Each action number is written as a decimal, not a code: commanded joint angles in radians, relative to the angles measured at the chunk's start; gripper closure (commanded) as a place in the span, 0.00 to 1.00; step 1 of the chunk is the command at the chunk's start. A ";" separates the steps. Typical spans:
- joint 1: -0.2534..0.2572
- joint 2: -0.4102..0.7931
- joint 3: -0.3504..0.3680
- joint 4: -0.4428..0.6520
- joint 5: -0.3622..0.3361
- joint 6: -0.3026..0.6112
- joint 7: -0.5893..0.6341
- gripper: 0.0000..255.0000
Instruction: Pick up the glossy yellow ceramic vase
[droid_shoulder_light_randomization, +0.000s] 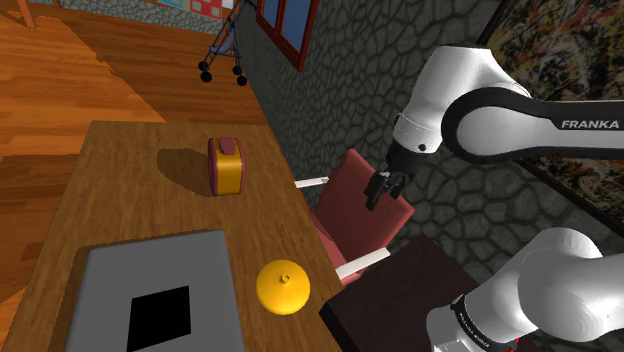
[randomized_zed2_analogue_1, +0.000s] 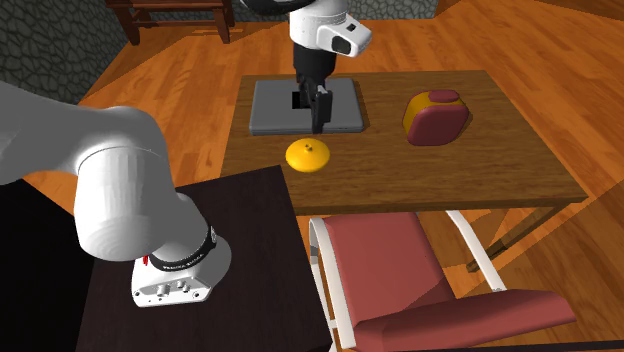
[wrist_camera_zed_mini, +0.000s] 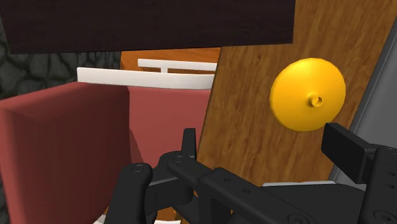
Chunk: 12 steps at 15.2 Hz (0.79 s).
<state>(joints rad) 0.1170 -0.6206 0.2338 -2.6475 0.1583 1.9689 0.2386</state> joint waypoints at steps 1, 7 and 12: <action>0.014 0.053 0.038 -0.017 0.019 0.075 0.034 0.00; 0.034 0.255 0.147 -0.018 0.035 0.286 0.139 0.00; 0.028 0.464 0.235 0.023 -0.025 0.453 0.263 0.00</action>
<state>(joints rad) 0.1463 -0.2020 0.4511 -2.6240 0.1485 2.3762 0.4737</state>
